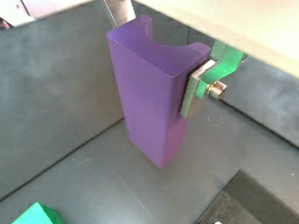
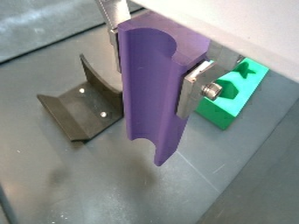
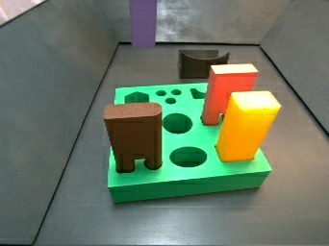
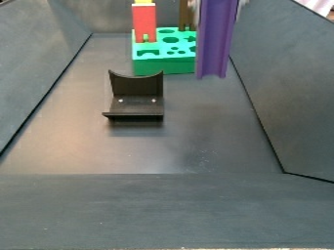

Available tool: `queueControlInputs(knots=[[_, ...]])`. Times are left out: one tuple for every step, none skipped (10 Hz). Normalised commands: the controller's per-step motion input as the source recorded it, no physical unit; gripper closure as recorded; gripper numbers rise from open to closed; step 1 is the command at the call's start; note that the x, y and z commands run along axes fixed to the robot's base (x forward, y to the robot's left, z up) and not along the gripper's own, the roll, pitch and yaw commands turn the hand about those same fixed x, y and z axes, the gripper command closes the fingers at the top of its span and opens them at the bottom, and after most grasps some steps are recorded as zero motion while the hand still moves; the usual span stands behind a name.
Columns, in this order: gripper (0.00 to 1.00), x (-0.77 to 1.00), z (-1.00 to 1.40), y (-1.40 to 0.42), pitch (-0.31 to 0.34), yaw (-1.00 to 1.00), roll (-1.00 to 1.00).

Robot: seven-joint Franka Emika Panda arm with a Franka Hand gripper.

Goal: Pick up the arch object. Move up. Place the arch object on the fixture. Regrasp the arch object. Rotate the arch object. Move to above the board. Insert the arch object.
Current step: Move to above the board.

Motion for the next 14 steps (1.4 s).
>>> queueControlInputs(knots=[[1.0, 0.02, 0.73, -0.01, 0.072, 0.03, -0.06], [1.0, 0.01, 0.47, -0.01, 0.07, 0.02, -0.07], [1.0, 0.01, 0.36, -0.01, 0.067, 0.01, -0.07], [1.0, 0.01, 0.21, -0.01, 0.065, 0.01, -0.08], [1.0, 0.17, 0.33, -1.0, 0.024, -0.41, 0.11], [1.0, 0.17, 0.32, -1.0, 0.04, -0.35, 0.14], [1.0, 0.17, 0.33, -1.0, 0.046, -0.25, 0.13], [1.0, 0.18, 0.33, -1.0, 0.05, -0.1, 0.06], [1.0, 0.18, 0.33, -1.0, 0.071, -0.05, 0.04], [1.0, 0.18, 0.34, -1.0, 0.081, -0.02, 0.02], [1.0, 0.2, 0.34, -1.0, 0.082, -0.01, -0.01], [1.0, 0.21, 0.34, -1.0, 0.093, 0.0, 0.01], [1.0, 0.23, 0.34, -1.0, 0.105, 0.01, 0.01], [1.0, 0.25, 0.34, -1.0, 0.119, 0.01, 0.01]])
